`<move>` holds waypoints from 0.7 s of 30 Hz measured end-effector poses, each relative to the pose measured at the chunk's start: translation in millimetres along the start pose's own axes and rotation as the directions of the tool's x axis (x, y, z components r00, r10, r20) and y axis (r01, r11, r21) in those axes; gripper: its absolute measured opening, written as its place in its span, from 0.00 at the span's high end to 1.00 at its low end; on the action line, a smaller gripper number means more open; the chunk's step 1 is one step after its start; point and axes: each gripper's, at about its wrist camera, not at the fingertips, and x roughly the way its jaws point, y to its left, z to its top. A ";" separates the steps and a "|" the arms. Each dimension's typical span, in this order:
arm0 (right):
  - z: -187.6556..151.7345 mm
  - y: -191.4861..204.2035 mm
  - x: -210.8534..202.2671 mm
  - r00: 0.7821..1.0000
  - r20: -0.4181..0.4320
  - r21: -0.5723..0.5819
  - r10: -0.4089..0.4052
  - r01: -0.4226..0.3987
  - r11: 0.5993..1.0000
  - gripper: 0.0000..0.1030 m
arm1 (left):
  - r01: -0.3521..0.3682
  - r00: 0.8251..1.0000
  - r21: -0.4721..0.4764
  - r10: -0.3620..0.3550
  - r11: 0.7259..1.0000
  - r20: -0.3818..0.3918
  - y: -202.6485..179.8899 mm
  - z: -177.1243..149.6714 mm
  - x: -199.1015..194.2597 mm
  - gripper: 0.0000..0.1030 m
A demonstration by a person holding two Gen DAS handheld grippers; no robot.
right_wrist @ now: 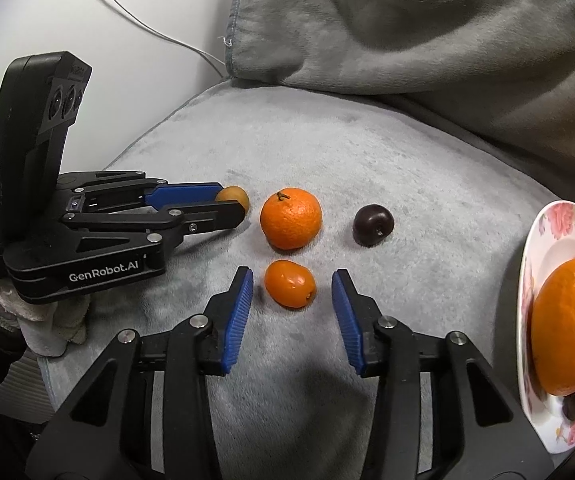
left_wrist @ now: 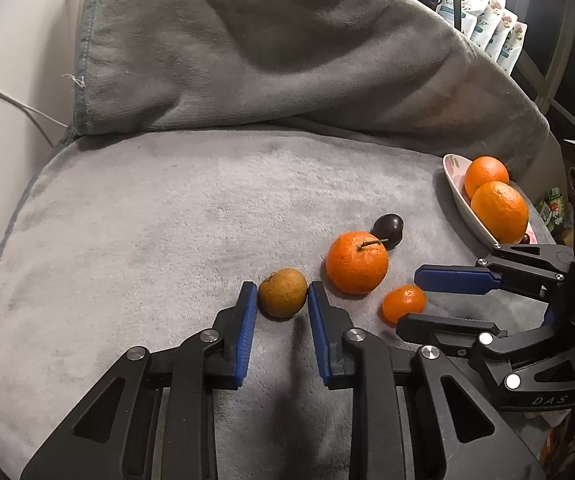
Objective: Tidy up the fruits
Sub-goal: 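Close the right gripper on a small tangerine while the left gripper closes on a brown fruit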
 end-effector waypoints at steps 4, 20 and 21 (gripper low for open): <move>0.0 2.9 2.9 1.000 -0.009 -0.012 -0.002 0.001 1.000 0.67 | 0.002 1.000 -0.003 -0.002 1.000 0.001 0.6 0.0 0.2 0.76; -1.5 3.5 -7.8 1.000 0.018 -0.004 -0.006 0.007 1.000 0.74 | -0.011 1.000 -0.015 0.011 1.000 0.027 2.0 -1.7 -11.7 0.77; -2.1 4.0 -10.0 1.000 0.022 -0.005 -0.007 0.007 1.000 0.74 | -0.011 0.999 -0.016 0.011 1.000 0.030 1.7 -1.5 -13.5 0.77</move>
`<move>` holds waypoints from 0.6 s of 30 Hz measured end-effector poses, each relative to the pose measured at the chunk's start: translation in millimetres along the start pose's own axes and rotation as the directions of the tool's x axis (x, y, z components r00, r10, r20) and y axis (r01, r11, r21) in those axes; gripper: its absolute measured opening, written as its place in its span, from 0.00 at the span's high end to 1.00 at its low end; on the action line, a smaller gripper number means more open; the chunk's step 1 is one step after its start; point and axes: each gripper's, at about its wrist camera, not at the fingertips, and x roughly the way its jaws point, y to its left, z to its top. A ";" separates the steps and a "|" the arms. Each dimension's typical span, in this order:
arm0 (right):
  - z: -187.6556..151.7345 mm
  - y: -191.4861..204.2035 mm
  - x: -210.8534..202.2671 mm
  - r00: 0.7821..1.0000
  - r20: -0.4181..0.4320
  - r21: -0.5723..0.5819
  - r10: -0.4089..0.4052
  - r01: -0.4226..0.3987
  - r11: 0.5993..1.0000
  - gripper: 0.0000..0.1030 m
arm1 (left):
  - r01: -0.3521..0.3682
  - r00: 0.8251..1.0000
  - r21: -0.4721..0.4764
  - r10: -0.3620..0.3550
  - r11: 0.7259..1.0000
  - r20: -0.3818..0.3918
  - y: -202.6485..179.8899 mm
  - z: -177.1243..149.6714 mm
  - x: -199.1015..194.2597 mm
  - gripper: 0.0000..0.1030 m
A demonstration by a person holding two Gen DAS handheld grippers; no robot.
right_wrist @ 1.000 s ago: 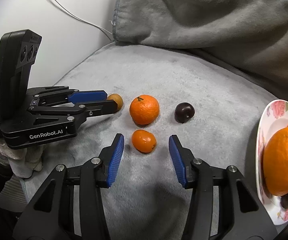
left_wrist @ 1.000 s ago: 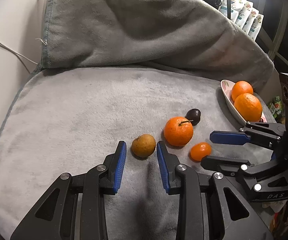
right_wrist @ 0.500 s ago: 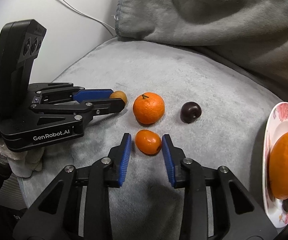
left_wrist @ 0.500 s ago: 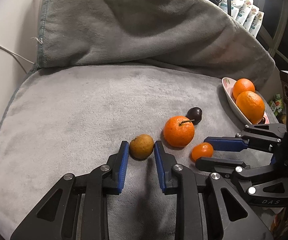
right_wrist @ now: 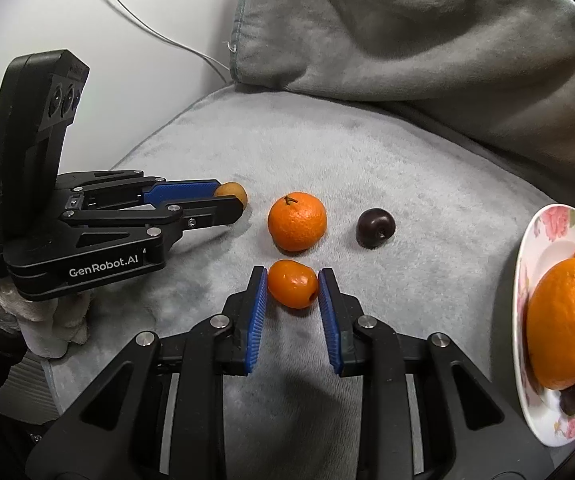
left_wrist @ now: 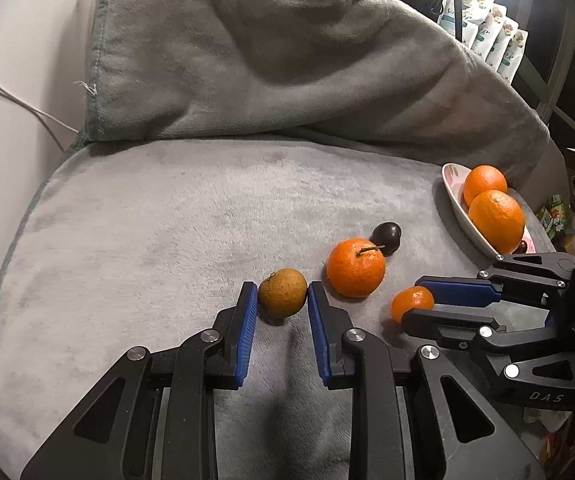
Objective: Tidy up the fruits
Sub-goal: 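Carry the small tangerine and brown fruit in both grippers over the plate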
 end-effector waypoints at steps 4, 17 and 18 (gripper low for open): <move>-2.5 1.0 -9.6 1.000 0.020 0.002 -0.002 0.002 1.000 0.74 | 0.002 1.000 0.001 -0.002 1.000 0.015 -2.5 0.5 -7.7 0.77; -19.3 -9.5 -61.2 0.994 0.107 0.050 -0.026 0.021 0.999 0.74 | 0.026 0.996 0.032 -0.029 0.999 0.080 -26.9 5.2 -39.1 0.77; -20.9 -12.1 -67.1 0.993 0.117 0.058 -0.031 0.025 0.998 0.74 | 0.028 0.996 0.036 -0.031 0.999 0.084 -29.3 5.0 -41.6 0.77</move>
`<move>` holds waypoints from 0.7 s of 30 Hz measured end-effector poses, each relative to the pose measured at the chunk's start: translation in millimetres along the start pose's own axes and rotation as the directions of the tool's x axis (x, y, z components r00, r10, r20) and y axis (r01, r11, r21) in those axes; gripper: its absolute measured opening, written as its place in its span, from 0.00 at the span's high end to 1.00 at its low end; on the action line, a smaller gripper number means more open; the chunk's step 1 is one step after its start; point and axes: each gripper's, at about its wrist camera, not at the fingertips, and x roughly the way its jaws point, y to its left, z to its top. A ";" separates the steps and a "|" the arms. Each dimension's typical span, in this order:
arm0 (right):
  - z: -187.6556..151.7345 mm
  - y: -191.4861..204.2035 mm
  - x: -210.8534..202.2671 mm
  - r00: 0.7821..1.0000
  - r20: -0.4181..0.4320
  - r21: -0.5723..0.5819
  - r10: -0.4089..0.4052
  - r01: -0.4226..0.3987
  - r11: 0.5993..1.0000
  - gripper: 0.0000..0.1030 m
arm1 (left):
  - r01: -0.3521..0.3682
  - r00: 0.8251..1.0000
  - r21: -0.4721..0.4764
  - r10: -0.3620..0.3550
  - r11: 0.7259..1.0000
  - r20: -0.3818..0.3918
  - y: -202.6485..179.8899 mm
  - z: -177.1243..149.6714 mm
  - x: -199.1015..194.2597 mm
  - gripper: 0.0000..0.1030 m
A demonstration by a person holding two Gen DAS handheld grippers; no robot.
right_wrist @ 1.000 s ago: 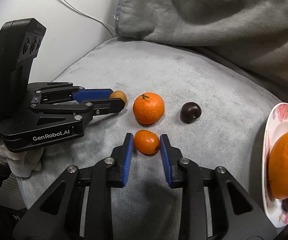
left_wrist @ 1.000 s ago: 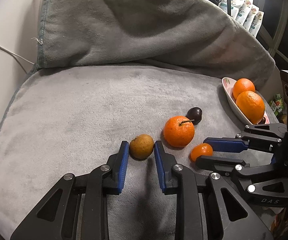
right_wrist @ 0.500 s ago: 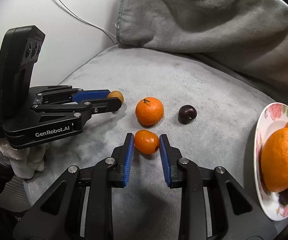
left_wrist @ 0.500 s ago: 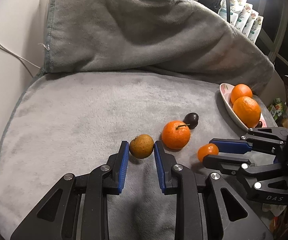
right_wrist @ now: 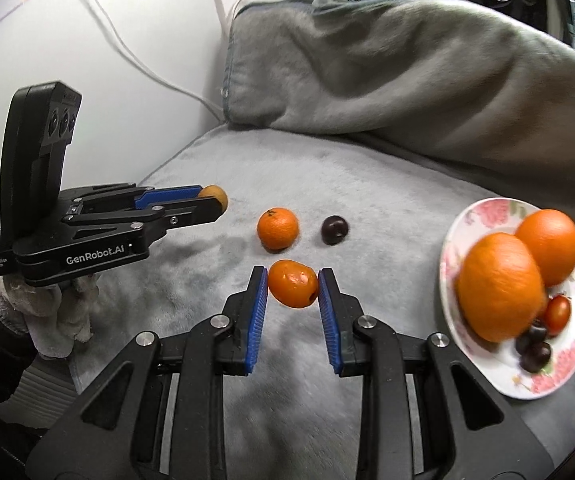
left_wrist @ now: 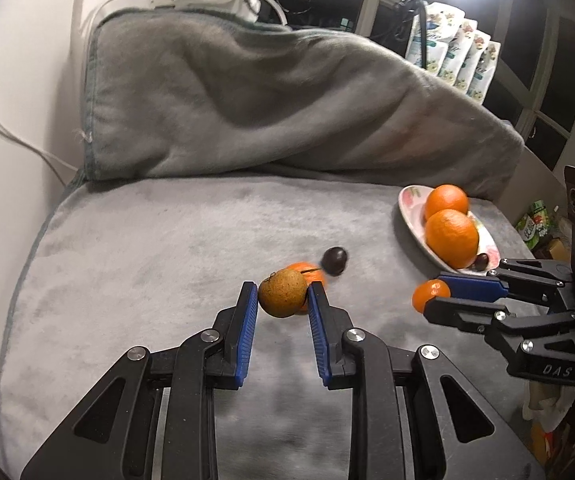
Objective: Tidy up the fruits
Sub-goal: 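Carry the small tangerine and brown fruit in both grippers over the plate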
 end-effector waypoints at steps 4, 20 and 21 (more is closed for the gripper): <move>-1.6 -9.8 -16.1 0.999 0.027 0.019 -0.017 0.016 1.000 0.74 | 0.018 1.000 0.012 -0.019 1.000 0.016 -12.3 3.2 -5.1 0.77; -24.3 -69.6 -81.2 0.984 0.095 0.136 -0.152 0.139 0.981 0.74 | 0.129 0.991 0.059 -0.131 0.990 0.034 -69.4 17.7 1.3 0.77; -26.8 -74.8 -83.8 0.982 0.095 0.145 -0.162 0.147 0.978 0.74 | 0.136 0.990 0.062 -0.138 0.989 0.033 -73.2 18.4 2.6 0.77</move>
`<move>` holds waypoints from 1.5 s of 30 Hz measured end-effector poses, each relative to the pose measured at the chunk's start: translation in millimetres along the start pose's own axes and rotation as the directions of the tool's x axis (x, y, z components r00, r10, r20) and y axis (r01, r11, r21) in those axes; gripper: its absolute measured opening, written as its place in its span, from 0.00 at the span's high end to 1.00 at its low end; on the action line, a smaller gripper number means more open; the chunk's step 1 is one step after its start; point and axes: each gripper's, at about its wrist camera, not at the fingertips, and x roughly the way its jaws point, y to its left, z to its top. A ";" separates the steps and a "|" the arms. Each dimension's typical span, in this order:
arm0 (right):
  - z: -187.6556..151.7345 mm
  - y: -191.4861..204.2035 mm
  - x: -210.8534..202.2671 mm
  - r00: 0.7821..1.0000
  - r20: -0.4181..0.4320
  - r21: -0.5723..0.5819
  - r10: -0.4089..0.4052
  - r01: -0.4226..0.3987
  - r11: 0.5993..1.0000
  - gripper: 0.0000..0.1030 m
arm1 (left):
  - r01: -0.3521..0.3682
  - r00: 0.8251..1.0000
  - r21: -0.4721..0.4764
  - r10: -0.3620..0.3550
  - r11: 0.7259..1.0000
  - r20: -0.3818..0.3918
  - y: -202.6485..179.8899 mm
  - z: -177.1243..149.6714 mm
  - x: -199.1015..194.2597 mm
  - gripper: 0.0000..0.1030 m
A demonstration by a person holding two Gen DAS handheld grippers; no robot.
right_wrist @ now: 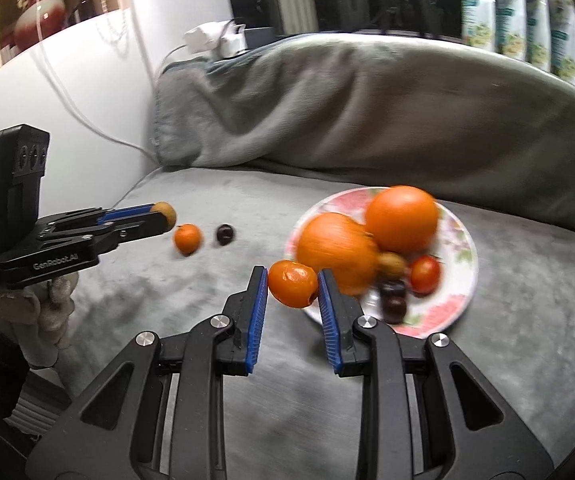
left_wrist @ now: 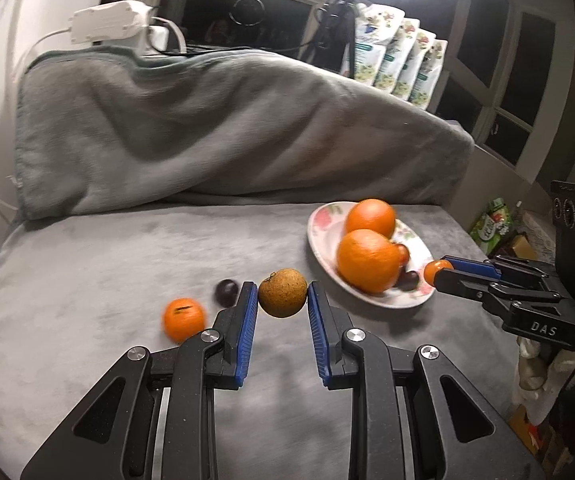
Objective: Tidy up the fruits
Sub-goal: 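Carry the small tangerine and brown fruit in both grippers over the plate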
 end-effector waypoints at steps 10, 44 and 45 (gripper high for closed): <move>-5.0 -47.0 -5.9 0.998 0.005 0.057 -0.070 0.070 0.996 0.74 | 0.075 0.997 0.037 -0.074 0.997 -0.016 -43.8 6.2 18.7 0.77; 3.2 -119.3 32.6 0.995 -0.049 0.096 -0.089 0.093 0.991 0.74 | 0.141 0.985 0.207 -0.116 0.968 -0.128 -142.2 -4.9 84.8 0.76; 3.4 -119.0 33.3 0.995 -0.050 0.094 -0.089 0.093 0.991 0.74 | 0.140 0.985 0.209 -0.115 0.968 -0.129 -142.9 -4.6 86.2 0.76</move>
